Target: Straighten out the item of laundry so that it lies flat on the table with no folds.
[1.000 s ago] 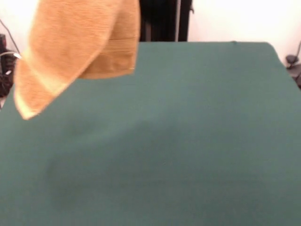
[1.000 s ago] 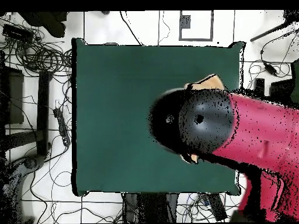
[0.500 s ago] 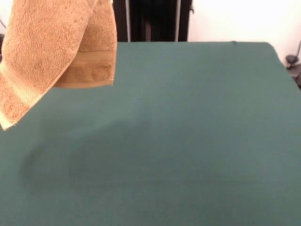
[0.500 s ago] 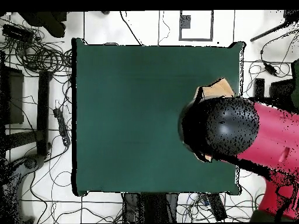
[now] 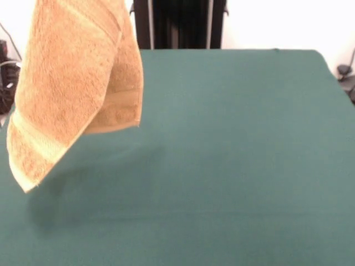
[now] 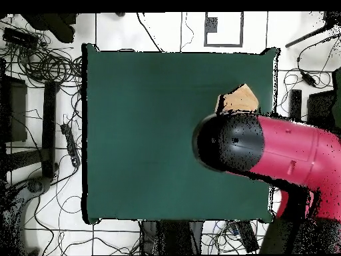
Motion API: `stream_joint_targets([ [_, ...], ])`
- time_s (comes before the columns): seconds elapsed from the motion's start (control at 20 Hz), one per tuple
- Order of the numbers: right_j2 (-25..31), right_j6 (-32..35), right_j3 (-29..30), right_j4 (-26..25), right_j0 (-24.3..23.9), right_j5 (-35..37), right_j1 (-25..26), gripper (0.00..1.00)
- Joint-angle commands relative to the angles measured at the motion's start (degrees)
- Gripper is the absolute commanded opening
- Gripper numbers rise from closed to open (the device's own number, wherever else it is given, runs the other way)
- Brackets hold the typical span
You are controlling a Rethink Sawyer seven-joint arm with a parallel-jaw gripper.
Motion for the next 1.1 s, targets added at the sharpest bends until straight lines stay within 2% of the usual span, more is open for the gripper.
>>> stream_joint_targets([
  [0.05,7.5,-6.8,9.8,-2.4,1.2,-6.8,6.3,0.00],
  [0.35,6.8,-4.5,6.9,-3.5,2.1,-7.0,9.4,0.00],
  [0.65,5.4,3.6,5.1,-2.2,3.7,-9.6,13.0,0.00],
  [1.1,3.3,10.8,1.2,-0.3,6.3,-11.5,17.9,0.00],
])
